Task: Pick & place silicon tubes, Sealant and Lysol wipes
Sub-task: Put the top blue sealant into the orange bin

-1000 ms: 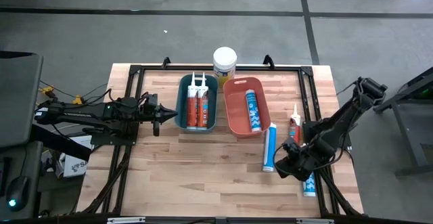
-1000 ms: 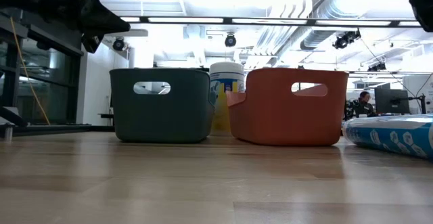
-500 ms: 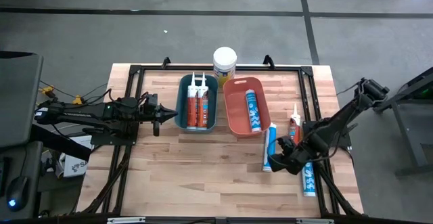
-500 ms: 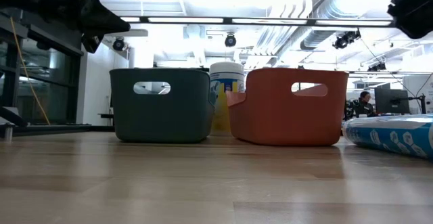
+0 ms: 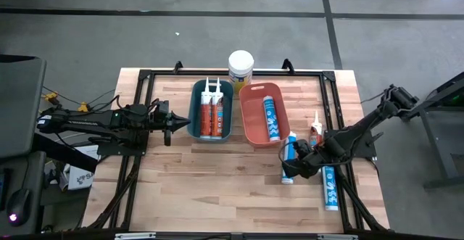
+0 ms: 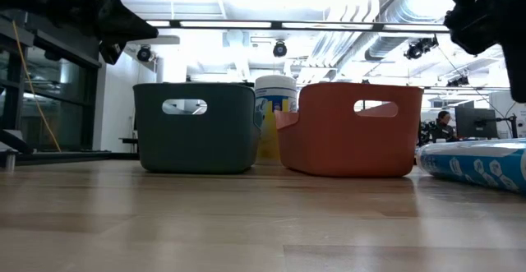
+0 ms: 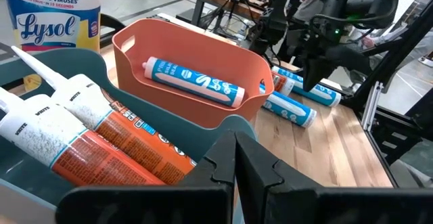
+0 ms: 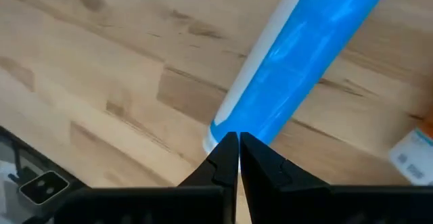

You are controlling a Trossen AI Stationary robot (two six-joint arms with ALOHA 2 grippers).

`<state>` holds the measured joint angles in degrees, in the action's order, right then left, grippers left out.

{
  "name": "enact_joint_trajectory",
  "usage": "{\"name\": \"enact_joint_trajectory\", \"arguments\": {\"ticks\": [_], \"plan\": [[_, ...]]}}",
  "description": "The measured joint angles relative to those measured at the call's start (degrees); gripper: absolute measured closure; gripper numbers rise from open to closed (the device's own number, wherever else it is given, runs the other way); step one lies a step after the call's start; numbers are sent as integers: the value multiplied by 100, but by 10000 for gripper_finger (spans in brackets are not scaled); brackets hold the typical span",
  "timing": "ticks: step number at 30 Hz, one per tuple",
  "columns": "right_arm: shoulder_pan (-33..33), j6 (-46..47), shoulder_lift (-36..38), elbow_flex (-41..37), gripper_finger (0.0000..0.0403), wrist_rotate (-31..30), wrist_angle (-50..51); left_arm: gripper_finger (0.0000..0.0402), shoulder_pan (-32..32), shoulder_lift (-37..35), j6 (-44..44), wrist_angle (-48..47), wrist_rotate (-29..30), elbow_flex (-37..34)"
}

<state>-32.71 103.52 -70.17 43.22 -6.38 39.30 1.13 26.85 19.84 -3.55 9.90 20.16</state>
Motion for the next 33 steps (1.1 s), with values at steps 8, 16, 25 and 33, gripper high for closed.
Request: {"name": "enact_joint_trajectory", "arguments": {"ticks": [8, 16, 25, 33], "plan": [[109, -180, 0, 0, 390, 82, 990, 401, 2, 0, 2, 0, 0, 0], [411, -759, -85, 0, 310, 98, 928, 401, 0, 0, 0, -2, 0, 0], [975, -1181, -475, 0, 167, 518, 355, 401, 1, 0, 0, -1, 0, 0], [1448, -1349, -814, 0, 145, 829, 316, 401, 0, 0, 0, -1, 0, 0]]}}
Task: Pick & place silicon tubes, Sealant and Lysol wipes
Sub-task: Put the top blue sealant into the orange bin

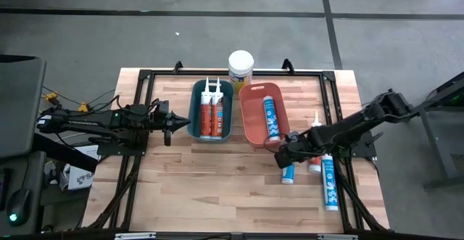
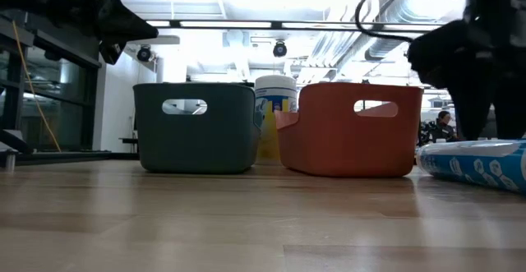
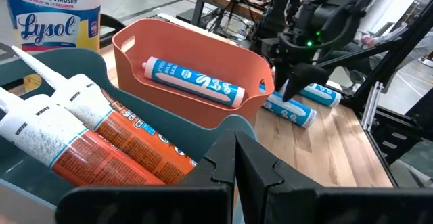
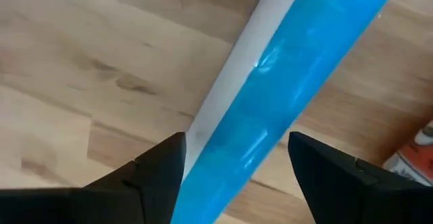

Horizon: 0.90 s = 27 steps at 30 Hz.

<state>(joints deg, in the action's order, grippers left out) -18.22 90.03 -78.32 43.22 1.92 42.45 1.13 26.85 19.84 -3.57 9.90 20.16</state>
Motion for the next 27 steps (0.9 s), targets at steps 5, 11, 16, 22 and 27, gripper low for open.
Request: {"name": "enact_joint_trajectory", "arguments": {"ticks": [5, 11, 16, 22, 27], "plan": [[145, -128, -196, 4, 145, -38, -39, 401, 0, 2, 0, 0, 1, 0], [252, -189, -348, 13, 143, -255, -78, 401, 2, 1, 1, 1, 1, 0], [252, -174, -470, 13, 143, -404, -62, 401, 1, 1, 0, 1, 1, 0], [201, -124, -575, 7, 143, -340, -75, 401, 2, 0, 2, 1, 1, 0], [70, -29, -585, -4, 143, -109, -62, 401, 1, 1, 0, 0, 0, 0]]}}
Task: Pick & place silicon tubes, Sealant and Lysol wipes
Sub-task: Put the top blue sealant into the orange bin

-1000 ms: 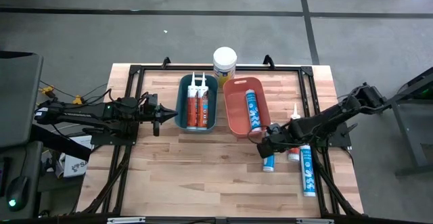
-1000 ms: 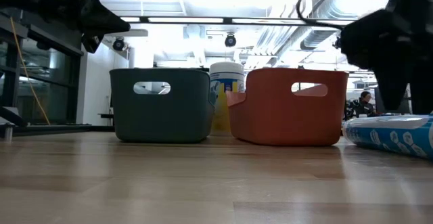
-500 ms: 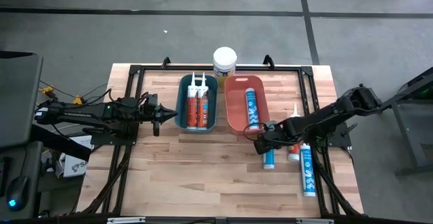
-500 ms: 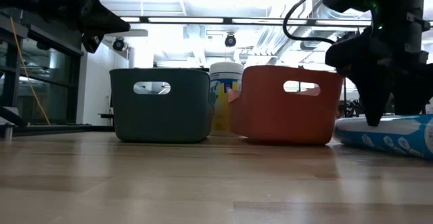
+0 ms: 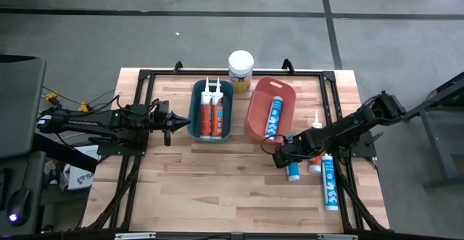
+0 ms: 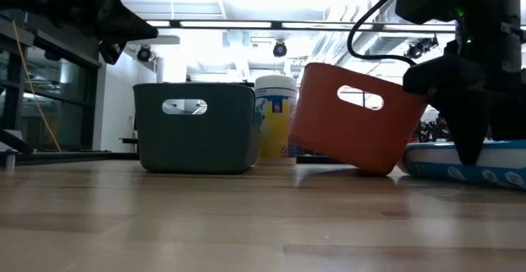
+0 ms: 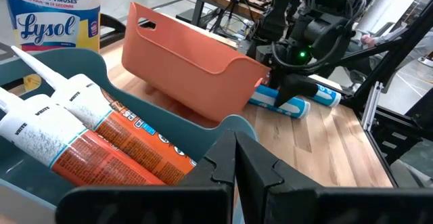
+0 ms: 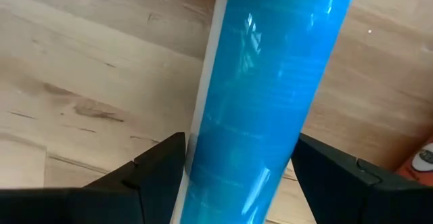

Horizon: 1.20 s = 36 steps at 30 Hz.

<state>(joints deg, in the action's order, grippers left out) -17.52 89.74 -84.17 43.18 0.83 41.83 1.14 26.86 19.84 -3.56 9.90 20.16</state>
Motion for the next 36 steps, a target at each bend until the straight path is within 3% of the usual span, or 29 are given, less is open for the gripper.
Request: {"name": "enact_joint_trajectory", "arguments": {"ticks": [20, 36], "plan": [[-96, -144, 215, 360, 144, -586, 439, 401, 0, -1, 0, 1, 0, 0], [-982, 778, 162, 459, 144, -1138, 640, 401, 1, -1, 1, 1, 1, 0]]}}
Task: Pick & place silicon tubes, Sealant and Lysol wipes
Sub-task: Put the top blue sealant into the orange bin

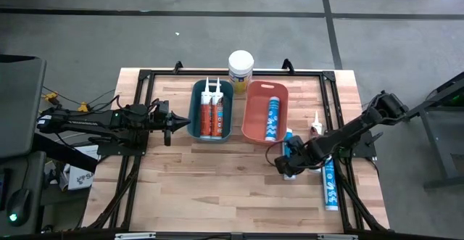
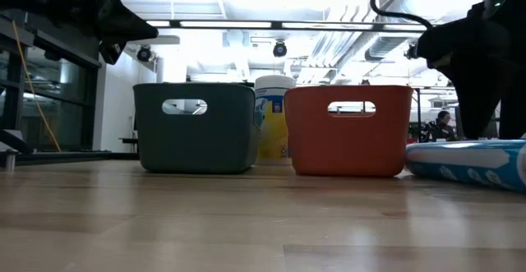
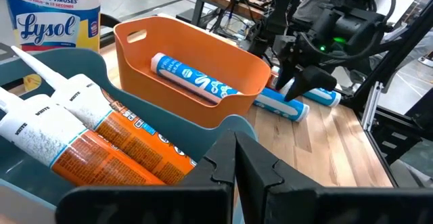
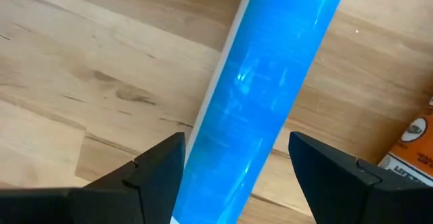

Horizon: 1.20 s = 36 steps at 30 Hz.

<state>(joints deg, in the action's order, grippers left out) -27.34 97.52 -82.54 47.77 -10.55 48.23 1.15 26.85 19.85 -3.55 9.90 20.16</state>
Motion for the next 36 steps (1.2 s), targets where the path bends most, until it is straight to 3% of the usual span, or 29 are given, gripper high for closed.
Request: {"name": "enact_joint_trajectory", "arguments": {"ticks": [12, 17, 36], "plan": [[-200, 163, -704, 7, 143, 64, -365, 401, 0, 0, -1, 0, 1, 0], [-254, 150, -859, 5, 143, 474, -584, 401, -2, 0, -1, -2, 1, 0], [-1078, 892, -868, 2, 147, 1286, -1042, 401, -2, 0, 0, 0, 0, 0]]}}
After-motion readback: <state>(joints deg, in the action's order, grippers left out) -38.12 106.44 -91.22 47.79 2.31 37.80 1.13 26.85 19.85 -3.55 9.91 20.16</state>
